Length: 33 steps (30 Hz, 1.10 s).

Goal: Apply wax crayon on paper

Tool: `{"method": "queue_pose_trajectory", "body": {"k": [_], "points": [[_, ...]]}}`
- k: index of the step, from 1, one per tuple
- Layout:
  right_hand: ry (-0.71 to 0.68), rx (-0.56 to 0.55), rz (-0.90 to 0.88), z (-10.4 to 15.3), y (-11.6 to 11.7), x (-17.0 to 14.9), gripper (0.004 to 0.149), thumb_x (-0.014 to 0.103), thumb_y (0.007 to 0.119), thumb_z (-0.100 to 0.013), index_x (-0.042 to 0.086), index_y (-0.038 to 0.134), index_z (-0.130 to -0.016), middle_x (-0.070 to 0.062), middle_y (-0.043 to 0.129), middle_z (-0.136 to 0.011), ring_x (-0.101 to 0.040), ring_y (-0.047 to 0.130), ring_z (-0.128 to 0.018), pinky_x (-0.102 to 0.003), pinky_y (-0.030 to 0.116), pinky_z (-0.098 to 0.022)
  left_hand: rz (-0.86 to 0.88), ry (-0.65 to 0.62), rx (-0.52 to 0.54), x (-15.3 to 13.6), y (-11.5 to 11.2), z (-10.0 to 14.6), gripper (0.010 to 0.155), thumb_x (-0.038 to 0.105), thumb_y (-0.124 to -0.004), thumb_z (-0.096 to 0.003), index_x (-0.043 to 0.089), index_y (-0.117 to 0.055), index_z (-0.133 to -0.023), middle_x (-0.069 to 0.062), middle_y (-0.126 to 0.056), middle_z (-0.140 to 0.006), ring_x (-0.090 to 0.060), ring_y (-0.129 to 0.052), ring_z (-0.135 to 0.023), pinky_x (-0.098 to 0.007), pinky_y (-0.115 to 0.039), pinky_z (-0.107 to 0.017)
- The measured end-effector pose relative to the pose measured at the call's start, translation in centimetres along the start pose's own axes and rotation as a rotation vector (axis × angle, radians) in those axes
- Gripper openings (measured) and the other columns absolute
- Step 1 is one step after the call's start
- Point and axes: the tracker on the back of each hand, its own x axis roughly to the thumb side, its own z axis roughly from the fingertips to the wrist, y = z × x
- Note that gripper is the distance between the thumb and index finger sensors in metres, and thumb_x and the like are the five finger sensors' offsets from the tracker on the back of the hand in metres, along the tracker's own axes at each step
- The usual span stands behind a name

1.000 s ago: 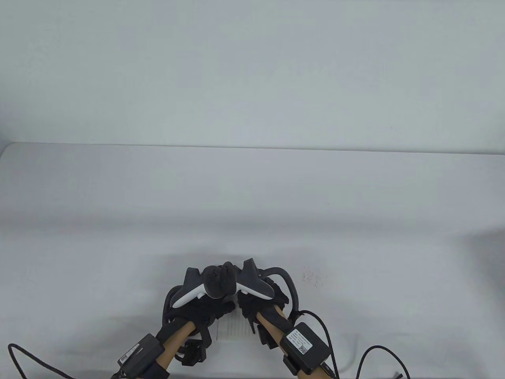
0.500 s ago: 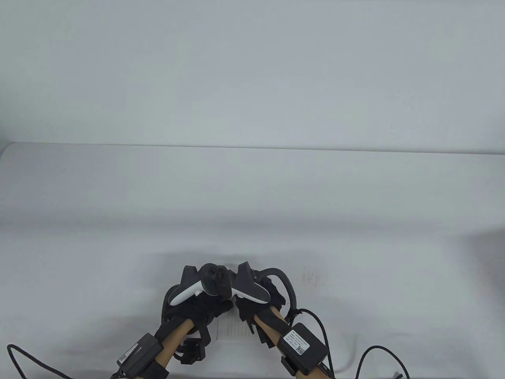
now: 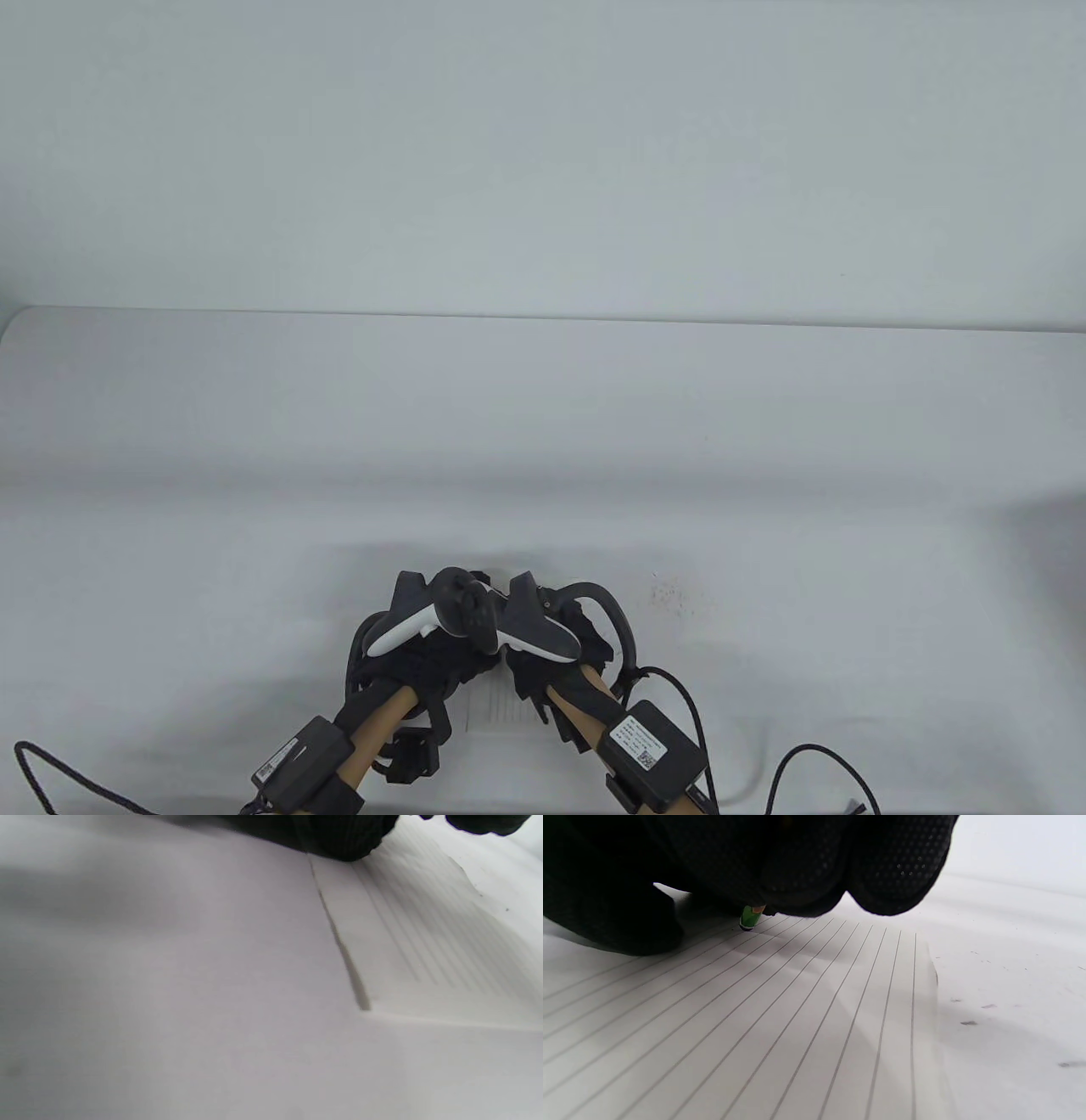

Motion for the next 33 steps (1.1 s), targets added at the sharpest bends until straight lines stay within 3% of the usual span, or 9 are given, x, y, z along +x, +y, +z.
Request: {"method": "queue_pose_trajectory", "body": {"k": [17, 33], "points": [[-0.066, 0.129, 0.036, 1.8, 0.0, 1.2, 0.04, 0.026, 0.082, -0.049, 0.019, 0.081, -0.088, -0.005, 0.084, -0.081, -0.011, 0.089, -0.049, -0.038, 0.082, -0.046, 0.005, -0.002, -0.004, 0.0, -0.1, -0.1, 0.07, 0.045, -0.057, -0.0612, 0.042, -0.007, -0.111, 0.016, 0.008, -0.118, -0.017, 0.013, -0.112, -0.056, 0.006, -0.078], [-0.122, 0.158, 0.058, 3.7, 0.5, 1.9, 0.038, 0.026, 0.082, -0.049, 0.02, 0.083, -0.087, -0.004, 0.086, -0.079, -0.011, 0.09, -0.049, -0.038, 0.083, -0.045, 0.011, -0.006, -0.008, -0.1, -0.2, -0.1, 0.069, 0.045, -0.056, -0.0617, 0.043, -0.007, -0.111, 0.017, 0.009, -0.118, -0.017, 0.013, -0.112, -0.056, 0.007, -0.078]]}}
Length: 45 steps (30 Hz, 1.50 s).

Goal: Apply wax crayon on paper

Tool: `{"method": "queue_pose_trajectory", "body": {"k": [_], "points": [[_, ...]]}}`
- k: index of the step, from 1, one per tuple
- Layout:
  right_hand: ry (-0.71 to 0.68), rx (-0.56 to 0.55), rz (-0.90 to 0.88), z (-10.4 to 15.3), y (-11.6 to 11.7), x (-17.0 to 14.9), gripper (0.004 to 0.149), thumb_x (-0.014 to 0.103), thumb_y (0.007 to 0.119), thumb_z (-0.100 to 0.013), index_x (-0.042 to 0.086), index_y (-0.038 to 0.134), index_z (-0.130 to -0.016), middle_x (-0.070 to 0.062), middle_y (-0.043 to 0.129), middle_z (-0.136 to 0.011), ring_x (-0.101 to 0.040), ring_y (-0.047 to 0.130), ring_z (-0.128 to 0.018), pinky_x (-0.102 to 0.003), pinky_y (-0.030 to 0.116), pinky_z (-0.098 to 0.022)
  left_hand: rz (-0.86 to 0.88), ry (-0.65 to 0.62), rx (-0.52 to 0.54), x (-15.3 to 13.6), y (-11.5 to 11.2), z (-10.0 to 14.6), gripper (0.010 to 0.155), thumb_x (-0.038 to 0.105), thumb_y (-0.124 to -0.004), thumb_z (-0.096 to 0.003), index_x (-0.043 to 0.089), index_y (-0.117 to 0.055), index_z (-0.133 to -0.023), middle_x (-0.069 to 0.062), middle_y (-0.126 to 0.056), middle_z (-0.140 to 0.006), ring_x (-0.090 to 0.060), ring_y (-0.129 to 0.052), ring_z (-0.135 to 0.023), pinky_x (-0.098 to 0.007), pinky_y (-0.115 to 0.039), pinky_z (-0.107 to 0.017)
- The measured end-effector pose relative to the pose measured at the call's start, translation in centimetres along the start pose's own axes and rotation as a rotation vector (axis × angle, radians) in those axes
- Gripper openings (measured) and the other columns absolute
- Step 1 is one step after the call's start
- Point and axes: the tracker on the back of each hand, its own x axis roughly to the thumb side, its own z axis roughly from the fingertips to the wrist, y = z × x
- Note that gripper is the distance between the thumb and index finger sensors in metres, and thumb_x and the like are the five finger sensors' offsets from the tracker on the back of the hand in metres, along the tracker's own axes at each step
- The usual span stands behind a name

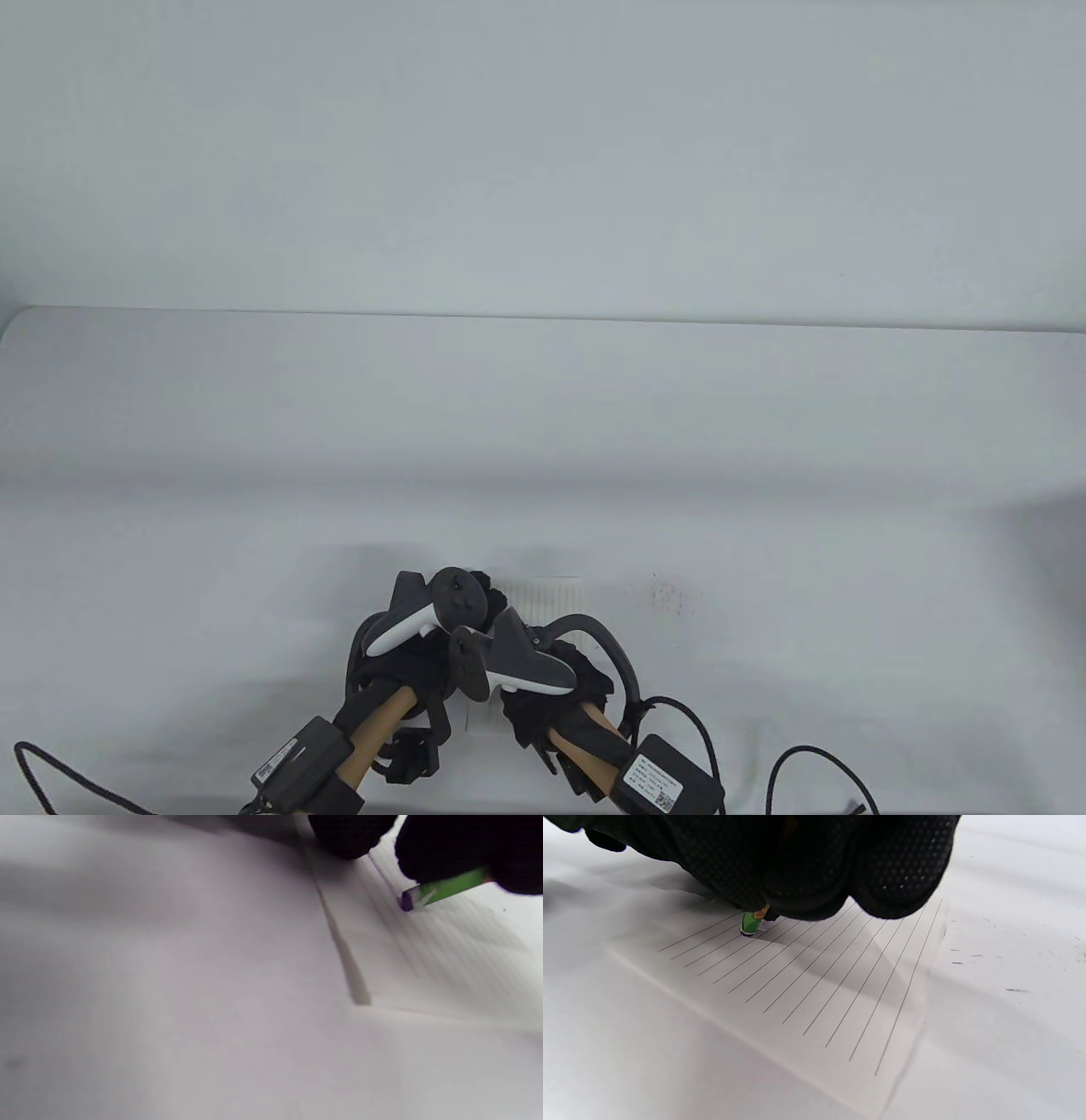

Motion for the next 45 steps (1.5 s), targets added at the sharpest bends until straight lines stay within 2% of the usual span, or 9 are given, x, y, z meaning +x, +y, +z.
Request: {"method": "queue_pose_trajectory", "body": {"k": [8, 13, 16, 19, 26, 45], "points": [[0.028, 0.094, -0.023, -0.5, 0.2, -0.9, 0.043, 0.03, 0.079, -0.05, 0.018, 0.079, -0.092, -0.003, 0.093, -0.074, -0.009, 0.096, -0.045, -0.036, 0.086, -0.042, 0.005, -0.002, -0.001, 0.0, 0.0, 0.0, 0.07, 0.045, -0.056, -0.0615, 0.043, -0.007, -0.111, 0.016, 0.009, -0.118, -0.017, 0.014, -0.111, -0.056, 0.008, -0.078], [0.077, -0.029, -0.127, -0.6, -0.1, -2.4, 0.042, 0.029, 0.074, -0.054, 0.021, 0.075, -0.095, -0.003, 0.087, -0.079, -0.012, 0.089, -0.051, -0.04, 0.08, -0.048, 0.01, -0.003, -0.001, -0.1, 0.0, 0.0, 0.07, 0.045, -0.056, -0.0615, 0.043, -0.007, -0.111, 0.017, 0.009, -0.118, -0.016, 0.014, -0.111, -0.056, 0.008, -0.078], [0.125, -0.118, -0.112, -1.0, -0.1, -2.9, 0.046, 0.027, 0.077, -0.052, 0.02, 0.07, -0.097, -0.003, 0.083, -0.083, -0.012, 0.088, -0.057, -0.041, 0.078, -0.052, 0.014, -0.005, -0.003, -0.1, 0.0, 0.0, 0.07, 0.045, -0.056, -0.0615, 0.043, -0.007, -0.111, 0.016, 0.009, -0.118, -0.016, 0.014, -0.111, -0.056, 0.008, -0.077], [0.145, -0.162, -0.132, -1.5, -0.1, -3.1, 0.05, 0.027, 0.08, -0.05, 0.02, 0.068, -0.098, -0.002, 0.081, -0.084, -0.011, 0.087, -0.057, -0.041, 0.079, -0.052, 0.018, -0.006, -0.005, -0.1, -0.1, 0.0, 0.07, 0.045, -0.056, -0.0616, 0.043, -0.007, -0.111, 0.017, 0.009, -0.118, -0.016, 0.014, -0.111, -0.055, 0.009, -0.077], [0.176, -0.216, -0.111, -2.5, 0.0, -3.0, 0.046, 0.028, 0.083, -0.049, 0.024, 0.072, -0.093, 0.0, 0.084, -0.082, -0.008, 0.09, -0.05, -0.036, 0.081, -0.046, 0.021, -0.008, -0.007, -0.2, -0.1, 0.0, 0.07, 0.045, -0.056, -0.0616, 0.043, -0.006, -0.11, 0.017, 0.01, -0.118, -0.016, 0.015, -0.111, -0.055, 0.009, -0.077], [0.165, -0.216, -0.001, -3.2, -0.5, -2.1, 0.039, 0.026, 0.084, -0.048, 0.023, 0.08, -0.087, -0.002, 0.085, -0.08, -0.011, 0.09, -0.05, -0.039, 0.08, -0.047, 0.021, -0.007, -0.01, -0.2, -0.1, -0.1, 0.07, 0.045, -0.056, -0.0616, 0.043, -0.006, -0.11, 0.017, 0.01, -0.117, -0.016, 0.015, -0.111, -0.055, 0.009, -0.077]]}}
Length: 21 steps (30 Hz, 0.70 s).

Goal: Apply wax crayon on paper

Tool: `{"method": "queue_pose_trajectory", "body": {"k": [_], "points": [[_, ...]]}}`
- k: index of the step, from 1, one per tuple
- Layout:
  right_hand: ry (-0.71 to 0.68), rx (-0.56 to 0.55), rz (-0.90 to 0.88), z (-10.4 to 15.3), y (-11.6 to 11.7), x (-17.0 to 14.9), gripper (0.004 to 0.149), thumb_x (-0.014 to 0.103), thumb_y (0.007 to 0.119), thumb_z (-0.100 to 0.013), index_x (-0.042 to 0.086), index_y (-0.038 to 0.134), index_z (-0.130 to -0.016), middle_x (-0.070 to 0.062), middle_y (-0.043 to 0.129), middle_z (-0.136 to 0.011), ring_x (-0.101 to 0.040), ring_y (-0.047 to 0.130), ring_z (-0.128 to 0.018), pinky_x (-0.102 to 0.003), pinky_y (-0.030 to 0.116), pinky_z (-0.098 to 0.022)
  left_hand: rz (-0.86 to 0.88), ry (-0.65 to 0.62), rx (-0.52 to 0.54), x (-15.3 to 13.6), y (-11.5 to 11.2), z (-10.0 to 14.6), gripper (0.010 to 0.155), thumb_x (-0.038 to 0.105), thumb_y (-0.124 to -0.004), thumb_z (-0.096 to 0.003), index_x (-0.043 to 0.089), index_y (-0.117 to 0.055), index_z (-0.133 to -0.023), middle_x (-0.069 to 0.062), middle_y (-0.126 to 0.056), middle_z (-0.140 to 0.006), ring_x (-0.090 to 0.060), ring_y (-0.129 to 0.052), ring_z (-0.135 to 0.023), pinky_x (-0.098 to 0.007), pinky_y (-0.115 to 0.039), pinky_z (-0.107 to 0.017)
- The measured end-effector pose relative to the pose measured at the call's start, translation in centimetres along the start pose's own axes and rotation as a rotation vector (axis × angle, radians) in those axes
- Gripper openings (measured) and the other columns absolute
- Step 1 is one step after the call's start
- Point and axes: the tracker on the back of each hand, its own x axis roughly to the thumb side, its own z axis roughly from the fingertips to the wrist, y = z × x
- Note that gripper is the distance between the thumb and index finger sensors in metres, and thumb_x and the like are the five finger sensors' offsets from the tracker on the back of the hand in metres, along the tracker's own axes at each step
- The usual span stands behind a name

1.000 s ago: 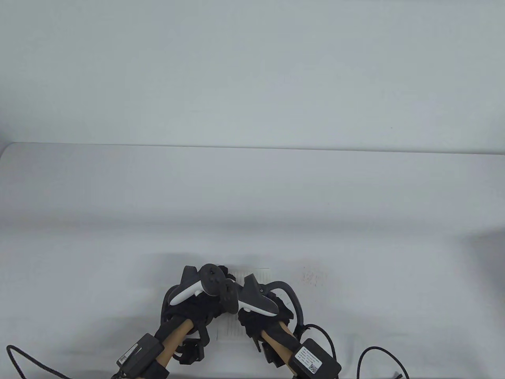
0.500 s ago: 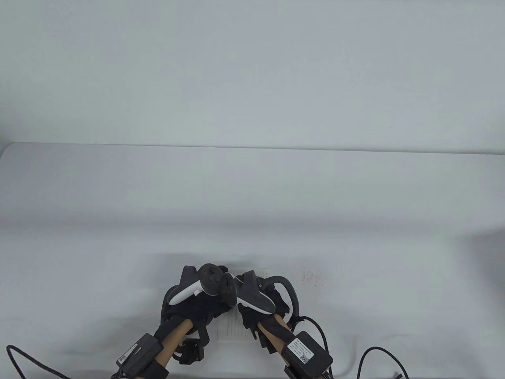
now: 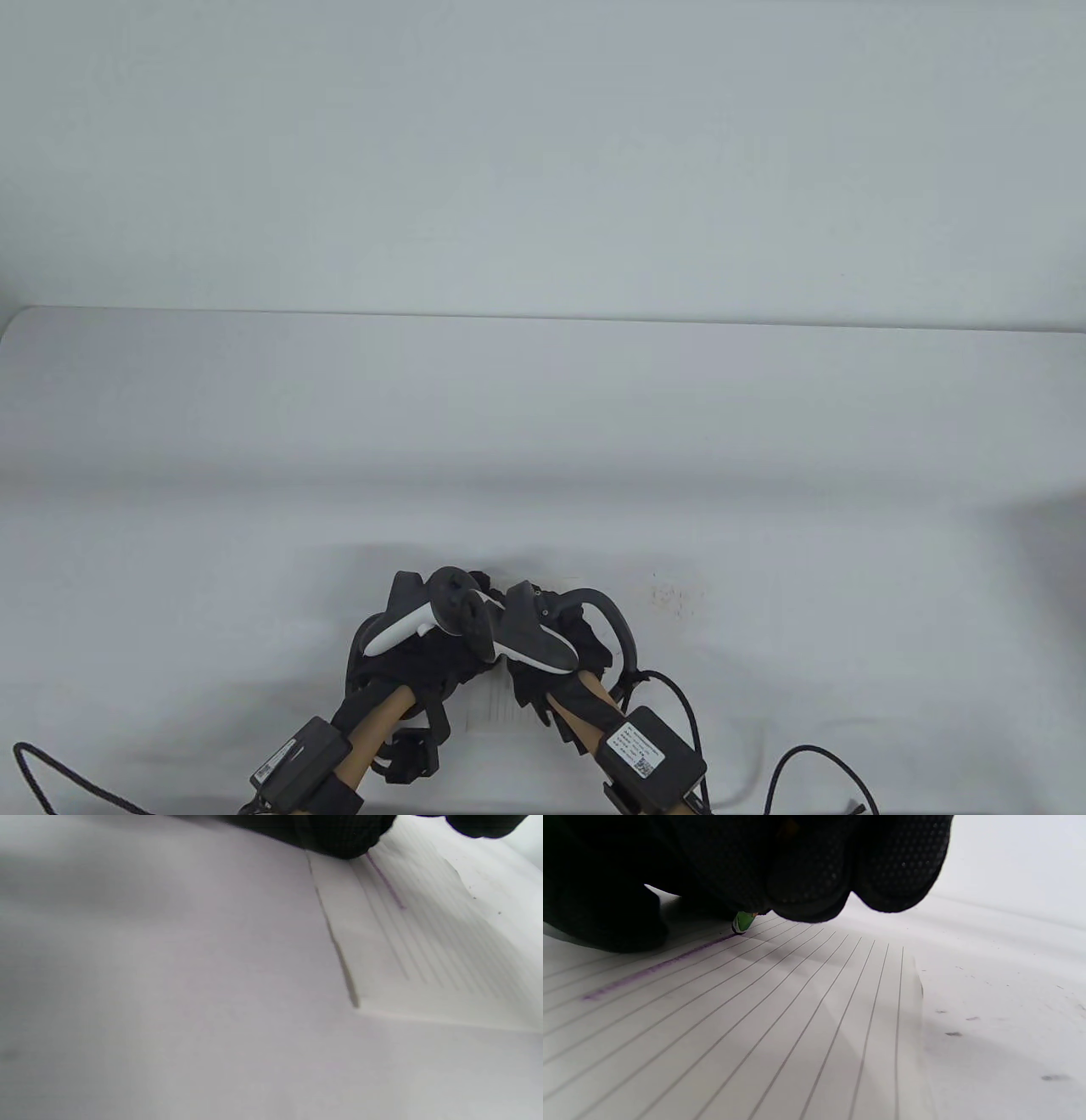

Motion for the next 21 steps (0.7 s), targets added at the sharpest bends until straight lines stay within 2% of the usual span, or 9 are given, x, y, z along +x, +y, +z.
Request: {"method": "queue_pose_trajectory", "body": {"k": [10, 21], "points": [[0.037, 0.026, 0.067, 0.2, 0.0, -1.2, 0.038, 0.026, 0.084, -0.048, 0.024, 0.081, -0.086, -0.002, 0.086, -0.08, -0.011, 0.09, -0.05, -0.039, 0.08, -0.047, -0.003, 0.003, 0.001, 0.0, 0.0, 0.0, 0.07, 0.045, -0.056, -0.0616, 0.043, -0.006, -0.11, 0.018, 0.01, -0.117, -0.016, 0.015, -0.111, -0.055, 0.009, -0.077], [0.09, 0.06, 0.05, 1.1, 0.4, -4.5, 0.038, 0.026, 0.084, -0.048, 0.024, 0.081, -0.086, -0.002, 0.086, -0.08, -0.011, 0.09, -0.05, -0.039, 0.08, -0.047, -0.002, 0.003, 0.001, 0.0, 0.0, 0.0, 0.07, 0.045, -0.056, -0.0616, 0.043, -0.006, -0.11, 0.018, 0.01, -0.117, -0.016, 0.015, -0.111, -0.055, 0.009, -0.077]]}}
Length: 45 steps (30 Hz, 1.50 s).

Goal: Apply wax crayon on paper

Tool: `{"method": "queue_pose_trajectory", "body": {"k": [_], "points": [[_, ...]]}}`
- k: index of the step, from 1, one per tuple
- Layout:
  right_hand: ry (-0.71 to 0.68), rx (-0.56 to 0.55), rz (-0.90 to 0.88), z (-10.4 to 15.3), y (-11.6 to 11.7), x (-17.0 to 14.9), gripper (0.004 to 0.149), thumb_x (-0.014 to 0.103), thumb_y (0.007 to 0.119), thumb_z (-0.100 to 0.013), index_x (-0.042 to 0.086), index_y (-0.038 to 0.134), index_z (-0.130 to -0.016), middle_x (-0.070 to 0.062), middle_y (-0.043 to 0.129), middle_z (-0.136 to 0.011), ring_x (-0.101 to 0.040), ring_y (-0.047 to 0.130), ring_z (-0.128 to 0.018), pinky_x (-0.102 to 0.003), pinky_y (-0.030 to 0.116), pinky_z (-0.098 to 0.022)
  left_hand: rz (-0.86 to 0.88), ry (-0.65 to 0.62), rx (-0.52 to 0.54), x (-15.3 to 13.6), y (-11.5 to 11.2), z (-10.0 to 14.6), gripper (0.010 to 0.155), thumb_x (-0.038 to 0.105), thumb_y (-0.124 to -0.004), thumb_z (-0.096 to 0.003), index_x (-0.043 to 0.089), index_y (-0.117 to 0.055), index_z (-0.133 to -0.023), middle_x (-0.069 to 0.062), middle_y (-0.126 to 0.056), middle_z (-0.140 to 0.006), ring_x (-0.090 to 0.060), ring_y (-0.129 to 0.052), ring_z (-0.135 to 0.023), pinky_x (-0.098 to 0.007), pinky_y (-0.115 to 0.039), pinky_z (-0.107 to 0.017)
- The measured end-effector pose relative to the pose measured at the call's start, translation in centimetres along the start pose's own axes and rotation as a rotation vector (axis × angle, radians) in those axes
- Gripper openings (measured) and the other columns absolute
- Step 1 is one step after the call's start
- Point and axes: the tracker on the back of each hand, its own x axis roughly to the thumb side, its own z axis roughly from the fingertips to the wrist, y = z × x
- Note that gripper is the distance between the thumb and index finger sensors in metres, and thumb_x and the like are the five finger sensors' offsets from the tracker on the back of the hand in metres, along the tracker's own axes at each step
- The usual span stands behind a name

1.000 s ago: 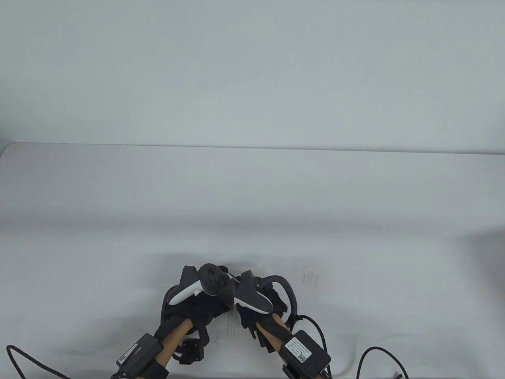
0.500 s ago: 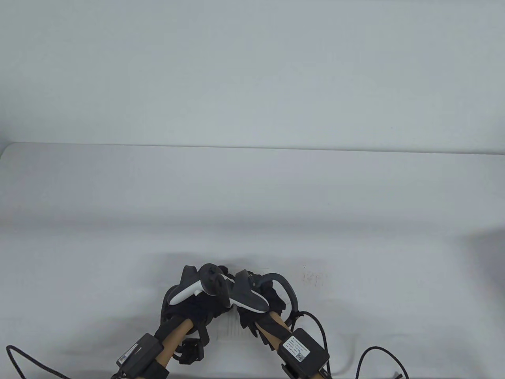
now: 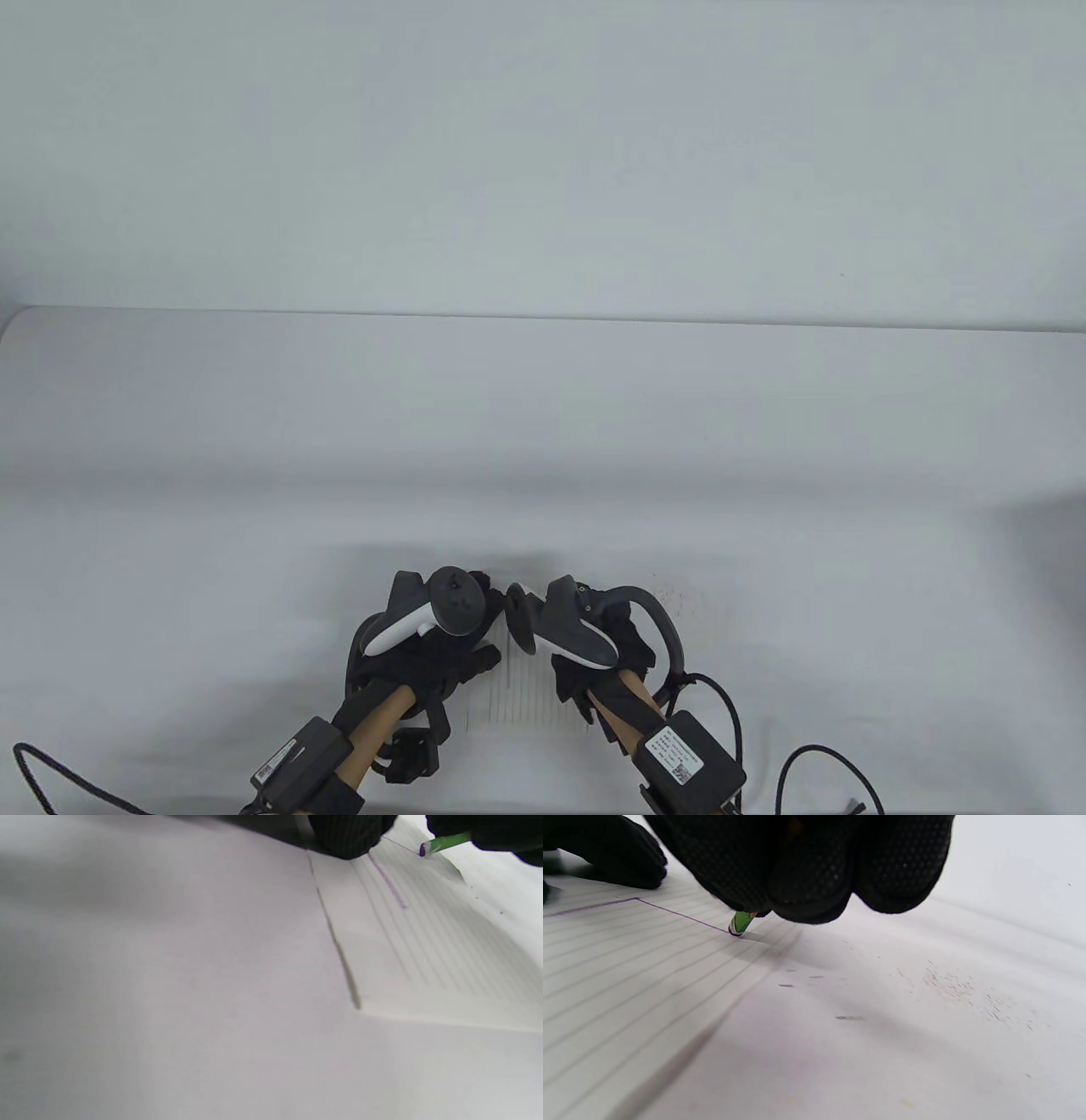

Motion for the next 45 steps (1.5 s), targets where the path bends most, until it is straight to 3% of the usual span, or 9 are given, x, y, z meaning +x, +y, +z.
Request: {"method": "queue_pose_trajectory", "body": {"k": [8, 18, 23, 27, 31, 35, 45], "points": [[0.009, 0.007, -0.081, 0.2, 0.4, -1.6, 0.038, 0.026, 0.082, -0.049, 0.024, 0.08, -0.087, -0.002, 0.085, -0.081, -0.011, 0.09, -0.051, -0.039, 0.08, -0.048, -0.002, 0.0, 0.001, 0.0, 0.0, 0.0, 0.07, 0.045, -0.056, -0.0616, 0.043, -0.006, -0.11, 0.017, 0.01, -0.117, -0.016, 0.015, -0.111, -0.055, 0.009, -0.077], [-0.005, -0.013, -0.133, 0.4, 1.0, -2.0, 0.038, 0.023, 0.073, -0.053, 0.022, 0.078, -0.09, -0.004, 0.082, -0.085, -0.014, 0.088, -0.056, -0.042, 0.077, -0.053, -0.011, 0.002, 0.006, 0.1, 0.0, 0.0, 0.07, 0.045, -0.056, -0.0615, 0.043, -0.007, -0.11, 0.016, 0.009, -0.118, -0.017, 0.014, -0.111, -0.056, 0.008, -0.077], [-0.005, 0.014, -0.15, 0.4, 0.8, -2.1, 0.038, 0.024, 0.075, -0.053, 0.023, 0.076, -0.091, -0.003, 0.08, -0.087, -0.014, 0.087, -0.06, -0.043, 0.076, -0.056, -0.094, -0.039, 0.097, 1.7, 0.3, 0.7, 0.072, 0.047, -0.061, -0.0604, 0.039, -0.015, -0.116, 0.012, -0.002, -0.124, -0.019, 0.004, -0.117, -0.052, 0.009, -0.078], [-0.01, 0.03, -0.195, 0.4, 0.9, -2.4, 0.039, 0.024, 0.077, -0.052, 0.023, 0.075, -0.091, -0.002, 0.079, -0.087, -0.014, 0.086, -0.061, -0.043, 0.076, -0.056, -0.107, -0.131, 0.043, 4.1, -0.1, 0.2, 0.073, 0.047, -0.059, -0.061, 0.04, -0.011, -0.115, 0.014, 0.003, -0.122, -0.017, 0.009, -0.115, -0.05, 0.01, -0.078], [-0.008, 0.039, -0.221, 0.4, 1.0, -2.6, 0.04, 0.023, 0.078, -0.051, 0.023, 0.075, -0.091, -0.003, 0.078, -0.087, -0.014, 0.086, -0.061, -0.042, 0.076, -0.056, -0.159, -0.137, 0.037, 5.1, -0.1, -0.8, 0.073, 0.046, -0.059, -0.0606, 0.039, -0.011, -0.115, 0.013, 0.003, -0.122, -0.019, 0.008, -0.114, -0.051, 0.008, -0.078], [-0.01, 0.034, -0.213, 0.4, 1.0, -2.5, 0.04, 0.023, 0.078, -0.051, 0.022, 0.075, -0.091, -0.003, 0.078, -0.087, -0.014, 0.086, -0.061, -0.043, 0.076, -0.056, -0.156, -0.122, -0.02, 5.0, -0.8, -1.6, 0.072, 0.047, -0.061, -0.0599, 0.045, -0.013, -0.113, 0.014, 0.003, -0.121, -0.019, 0.007, -0.115, -0.053, 0.008, -0.078], [-0.006, 0.01, -0.202, 0.4, 0.9, -2.2, 0.039, 0.024, 0.081, -0.05, 0.021, 0.079, -0.089, -0.004, 0.081, -0.085, -0.014, 0.087, -0.058, -0.042, 0.077, -0.053, -0.141, -0.128, -0.039, 4.7, -0.7, -1.6, 0.072, 0.047, -0.06, -0.0601, 0.046, -0.011, -0.112, 0.015, 0.006, -0.12, -0.017, 0.01, -0.113, -0.055, 0.007, -0.077]]}}
